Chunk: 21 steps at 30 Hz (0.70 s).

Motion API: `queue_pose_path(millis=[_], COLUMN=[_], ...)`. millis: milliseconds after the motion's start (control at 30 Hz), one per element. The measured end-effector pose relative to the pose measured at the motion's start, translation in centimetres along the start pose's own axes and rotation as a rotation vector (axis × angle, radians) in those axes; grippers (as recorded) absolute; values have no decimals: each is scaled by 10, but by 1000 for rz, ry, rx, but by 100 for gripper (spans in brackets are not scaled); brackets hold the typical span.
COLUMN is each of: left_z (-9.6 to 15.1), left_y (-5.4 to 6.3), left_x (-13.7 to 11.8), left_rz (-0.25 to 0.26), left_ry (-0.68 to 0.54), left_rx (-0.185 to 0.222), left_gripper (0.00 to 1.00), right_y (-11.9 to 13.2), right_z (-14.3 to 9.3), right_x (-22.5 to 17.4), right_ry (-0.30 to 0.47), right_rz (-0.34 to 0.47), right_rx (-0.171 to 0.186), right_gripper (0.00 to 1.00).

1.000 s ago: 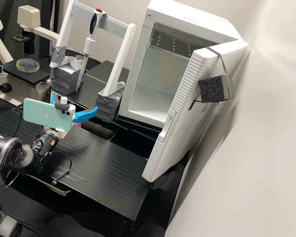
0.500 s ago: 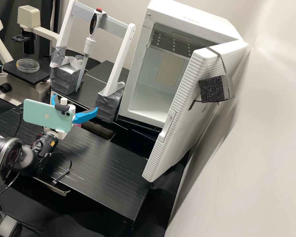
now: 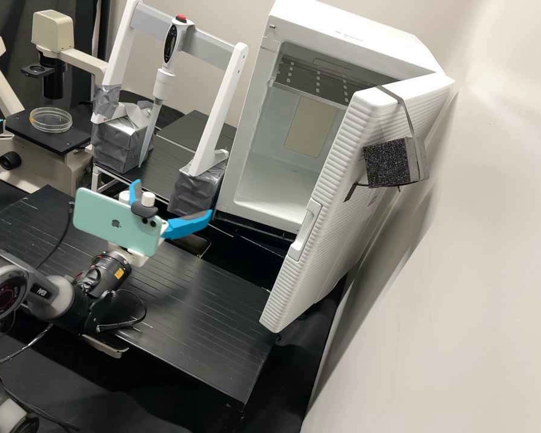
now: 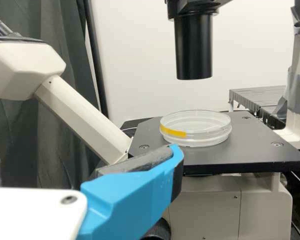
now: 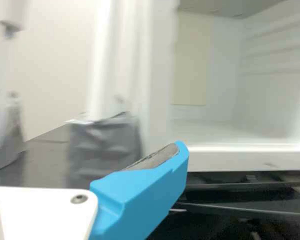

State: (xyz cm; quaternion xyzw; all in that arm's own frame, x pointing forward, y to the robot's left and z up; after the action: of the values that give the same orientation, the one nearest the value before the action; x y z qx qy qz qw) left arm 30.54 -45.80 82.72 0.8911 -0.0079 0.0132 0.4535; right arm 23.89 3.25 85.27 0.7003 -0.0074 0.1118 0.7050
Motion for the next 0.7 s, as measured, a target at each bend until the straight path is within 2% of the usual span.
queue_pose_path(millis=[67, 367, 433, 633, 700], left_z=[0, 0, 0, 0, 0], left_y=[0, 0, 0, 0, 0], left_x=[0, 0, 0, 0, 0], left_rz=[0, 0, 0, 0, 0], left_ry=[0, 0, 0, 0, 0], left_rx=[0, 0, 0, 0, 0], left_gripper=[100, 100, 100, 100, 100], right_y=[9, 54, 64, 84, 88], right_z=[6, 23, 29, 41, 42], right_x=[1, 22, 28, 49, 58], right_ry=[-14, -35, -50, -82, -87], right_rz=[28, 171, 195, 213, 208], right_rx=[7, -14, -9, 15, 10], right_gripper=[100, 100, 100, 100, 100])
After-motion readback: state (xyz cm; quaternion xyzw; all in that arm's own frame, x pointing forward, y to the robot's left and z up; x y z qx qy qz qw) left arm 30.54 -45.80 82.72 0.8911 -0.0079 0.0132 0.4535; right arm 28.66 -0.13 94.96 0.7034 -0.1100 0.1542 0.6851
